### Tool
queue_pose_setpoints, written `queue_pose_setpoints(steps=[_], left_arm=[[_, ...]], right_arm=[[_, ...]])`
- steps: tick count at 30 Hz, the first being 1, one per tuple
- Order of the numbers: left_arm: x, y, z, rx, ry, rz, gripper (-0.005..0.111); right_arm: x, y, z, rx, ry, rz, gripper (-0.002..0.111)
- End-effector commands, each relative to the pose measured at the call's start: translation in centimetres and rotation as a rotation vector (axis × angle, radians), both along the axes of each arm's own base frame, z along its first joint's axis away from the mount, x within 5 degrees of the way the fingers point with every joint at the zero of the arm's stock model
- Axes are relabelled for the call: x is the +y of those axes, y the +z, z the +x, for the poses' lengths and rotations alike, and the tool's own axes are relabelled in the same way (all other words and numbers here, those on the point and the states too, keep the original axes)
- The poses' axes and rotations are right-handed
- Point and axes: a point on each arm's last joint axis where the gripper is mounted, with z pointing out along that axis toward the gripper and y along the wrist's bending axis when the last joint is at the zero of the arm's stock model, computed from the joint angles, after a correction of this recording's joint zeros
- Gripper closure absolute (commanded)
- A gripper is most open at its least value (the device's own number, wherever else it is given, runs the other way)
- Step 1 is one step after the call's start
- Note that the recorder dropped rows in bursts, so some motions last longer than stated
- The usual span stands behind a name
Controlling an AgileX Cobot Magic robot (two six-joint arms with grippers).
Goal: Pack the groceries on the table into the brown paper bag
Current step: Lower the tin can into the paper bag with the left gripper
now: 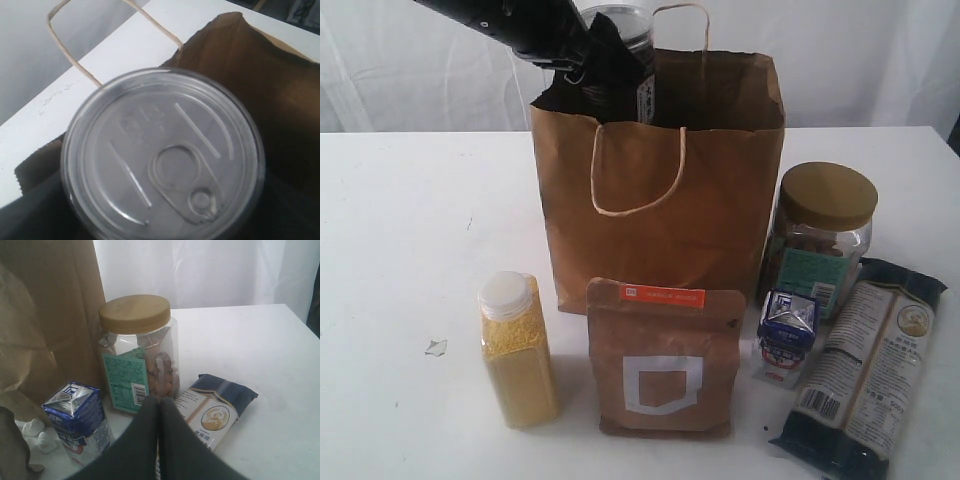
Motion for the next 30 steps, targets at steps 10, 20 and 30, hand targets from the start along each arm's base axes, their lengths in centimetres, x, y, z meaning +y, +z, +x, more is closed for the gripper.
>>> queue_pose_setpoints(steps=[10, 20, 30], left_arm=[[-0.2, 0.1, -0.4, 0.038, -0.023, -0.010, 0.107], [0.1, -0.3, -0.4, 0.042, -0.019, 0.050, 0.107], [0.3, -0.6, -0.6, 0.069, -0.023, 0.076, 0.107]], right_arm=[[0.0, -0.1, 0.0, -0.007, -0.005, 0.005, 0.108], [0.0, -0.1, 0.0, -0.007, -0.005, 0.005, 0.108], [0.0, -0.1, 0.0, -0.007, -0.005, 0.005, 0.108]])
